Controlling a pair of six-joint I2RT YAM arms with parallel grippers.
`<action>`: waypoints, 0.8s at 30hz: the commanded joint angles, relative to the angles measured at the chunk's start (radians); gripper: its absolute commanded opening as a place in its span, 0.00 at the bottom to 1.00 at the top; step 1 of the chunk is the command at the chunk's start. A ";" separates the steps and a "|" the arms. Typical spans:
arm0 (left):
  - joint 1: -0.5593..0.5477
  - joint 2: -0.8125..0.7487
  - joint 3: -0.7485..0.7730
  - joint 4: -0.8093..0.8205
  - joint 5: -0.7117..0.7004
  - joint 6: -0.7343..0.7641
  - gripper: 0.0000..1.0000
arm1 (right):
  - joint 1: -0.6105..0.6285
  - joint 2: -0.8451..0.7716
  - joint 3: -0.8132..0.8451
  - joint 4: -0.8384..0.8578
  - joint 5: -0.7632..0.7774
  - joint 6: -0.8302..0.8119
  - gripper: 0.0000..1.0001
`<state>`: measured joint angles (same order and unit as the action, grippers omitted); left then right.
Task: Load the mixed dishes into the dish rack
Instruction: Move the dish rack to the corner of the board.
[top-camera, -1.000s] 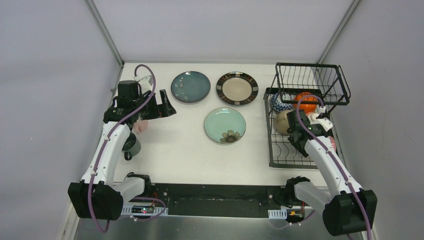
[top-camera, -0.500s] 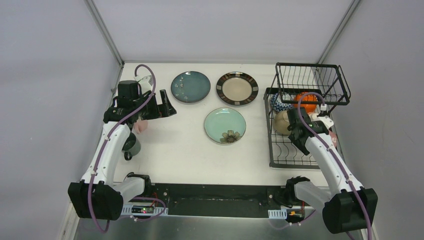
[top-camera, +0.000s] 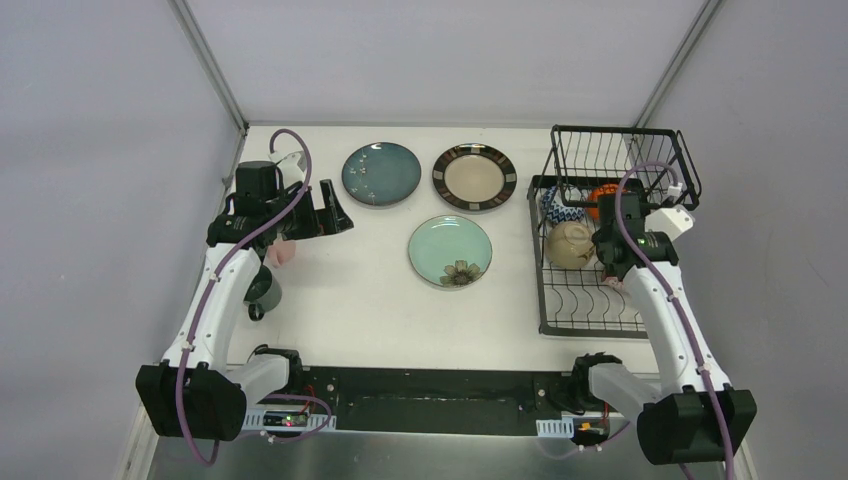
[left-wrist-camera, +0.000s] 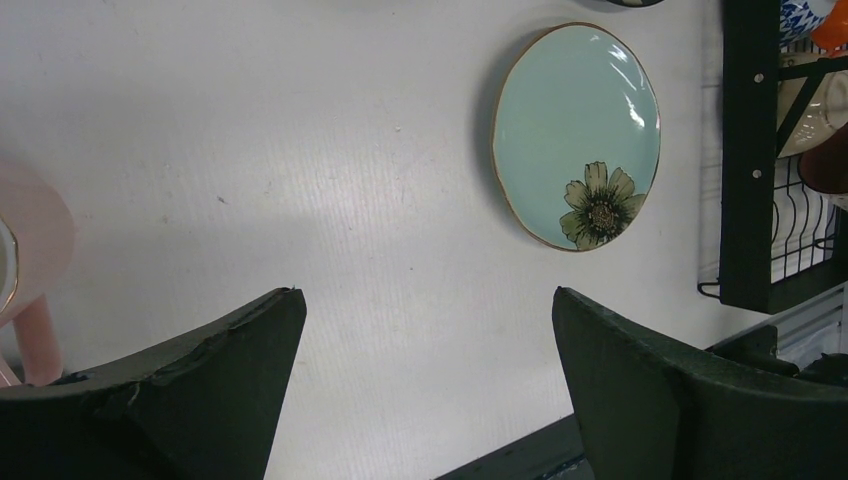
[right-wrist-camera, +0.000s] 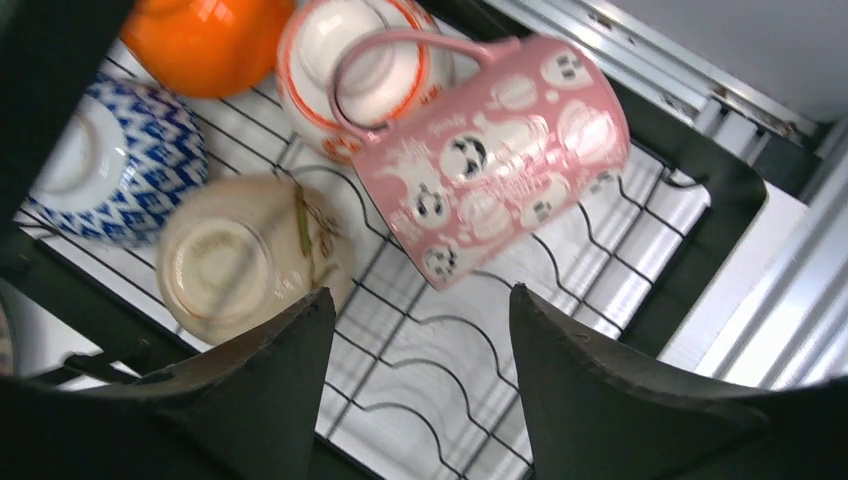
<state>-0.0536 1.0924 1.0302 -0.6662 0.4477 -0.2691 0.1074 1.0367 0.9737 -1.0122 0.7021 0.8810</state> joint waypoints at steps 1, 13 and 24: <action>-0.015 -0.030 -0.010 0.024 0.018 0.019 0.99 | -0.064 -0.008 -0.036 0.294 -0.024 -0.196 0.67; -0.035 -0.028 -0.012 0.026 0.023 0.016 0.99 | -0.132 0.120 -0.082 0.609 -0.083 -0.624 0.59; -0.059 -0.022 -0.012 0.027 0.020 0.017 0.99 | -0.133 0.121 -0.104 0.544 -0.104 -0.550 0.50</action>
<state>-0.0994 1.0897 1.0172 -0.6659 0.4530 -0.2691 -0.0238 1.1801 0.8757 -0.4335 0.6125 0.2996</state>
